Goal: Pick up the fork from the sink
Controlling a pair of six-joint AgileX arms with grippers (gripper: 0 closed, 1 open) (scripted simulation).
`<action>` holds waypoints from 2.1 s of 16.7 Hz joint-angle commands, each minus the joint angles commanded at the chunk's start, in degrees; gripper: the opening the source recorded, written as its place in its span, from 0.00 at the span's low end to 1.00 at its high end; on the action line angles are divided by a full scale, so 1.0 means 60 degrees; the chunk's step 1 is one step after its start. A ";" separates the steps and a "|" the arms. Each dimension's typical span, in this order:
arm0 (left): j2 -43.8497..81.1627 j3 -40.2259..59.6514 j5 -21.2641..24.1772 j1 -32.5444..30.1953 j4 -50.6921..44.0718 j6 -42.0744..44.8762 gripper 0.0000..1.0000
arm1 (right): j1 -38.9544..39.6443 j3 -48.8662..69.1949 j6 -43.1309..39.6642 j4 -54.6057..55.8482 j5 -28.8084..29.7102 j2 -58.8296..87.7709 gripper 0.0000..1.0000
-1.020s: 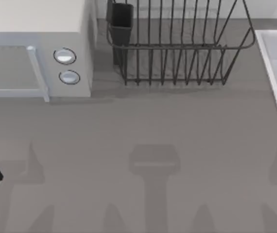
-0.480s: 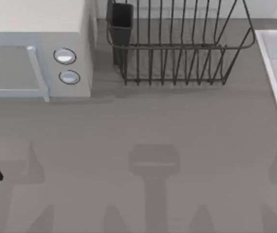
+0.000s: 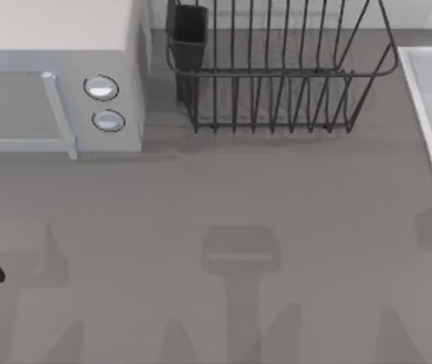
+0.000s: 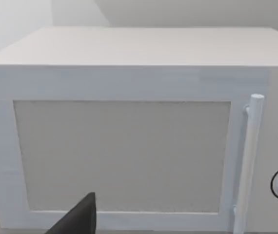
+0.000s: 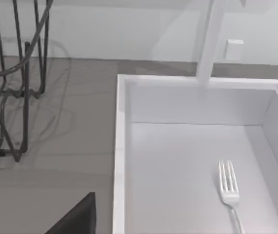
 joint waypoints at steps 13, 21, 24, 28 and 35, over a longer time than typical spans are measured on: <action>0.0000 0.0000 0.0000 0.0000 0.0000 0.0000 1.00 | -0.1503 1.1580 -0.1397 -0.6744 0.0038 1.2512 1.00; 0.0000 0.0000 0.0000 0.0000 0.0000 0.0000 1.00 | -0.2210 1.7002 -0.2022 -0.9948 0.0042 1.8366 1.00; 0.0000 0.0000 0.0000 0.0000 0.0000 0.0000 1.00 | -0.2337 1.7968 -0.2131 -1.0522 0.0042 1.9414 1.00; 0.0000 0.0000 0.0000 0.0000 0.0000 0.0000 1.00 | -0.2364 1.8179 -0.2155 -1.0647 0.0042 1.9643 1.00; 0.0000 0.0000 0.0000 0.0000 0.0000 0.0000 1.00 | -0.2314 1.7654 -0.2143 -0.9950 0.0047 1.9894 1.00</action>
